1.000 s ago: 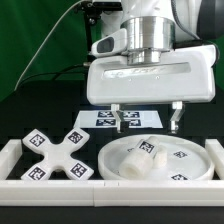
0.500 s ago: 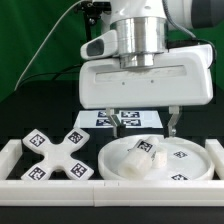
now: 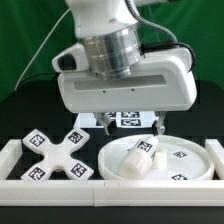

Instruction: Assemble round table

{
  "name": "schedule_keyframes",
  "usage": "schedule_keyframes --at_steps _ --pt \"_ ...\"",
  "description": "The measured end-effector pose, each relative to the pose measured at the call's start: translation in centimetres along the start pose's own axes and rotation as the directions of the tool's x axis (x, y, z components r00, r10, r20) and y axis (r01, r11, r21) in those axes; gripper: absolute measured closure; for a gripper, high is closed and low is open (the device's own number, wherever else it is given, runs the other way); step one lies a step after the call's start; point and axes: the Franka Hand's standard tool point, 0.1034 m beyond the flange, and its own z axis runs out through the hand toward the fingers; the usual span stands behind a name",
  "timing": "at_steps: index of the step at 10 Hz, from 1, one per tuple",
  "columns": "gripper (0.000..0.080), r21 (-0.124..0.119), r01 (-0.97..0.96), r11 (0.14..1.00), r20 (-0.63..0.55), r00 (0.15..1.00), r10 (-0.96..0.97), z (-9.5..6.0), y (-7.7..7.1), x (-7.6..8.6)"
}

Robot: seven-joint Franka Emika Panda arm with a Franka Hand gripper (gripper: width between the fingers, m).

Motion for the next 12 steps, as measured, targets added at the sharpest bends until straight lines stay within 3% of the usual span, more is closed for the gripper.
schedule_keyframes --at_steps 1,4,8,9,12 --pt "0.015 0.002 -0.005 1.0 0.0 1.0 0.005 0.2 0.1 1.7" --pt "0.015 -0.003 -0.037 0.999 0.065 0.997 0.037 0.6 -1.0 3.2" --pt "0.015 -0.007 -0.051 0.999 0.056 0.997 0.051 0.7 -0.9 3.3" --pt "0.015 -0.009 -0.063 0.998 0.117 0.991 0.063 1.0 -0.5 2.7" --pt "0.015 -0.033 -0.133 0.991 0.268 0.954 0.137 0.8 0.4 3.0"
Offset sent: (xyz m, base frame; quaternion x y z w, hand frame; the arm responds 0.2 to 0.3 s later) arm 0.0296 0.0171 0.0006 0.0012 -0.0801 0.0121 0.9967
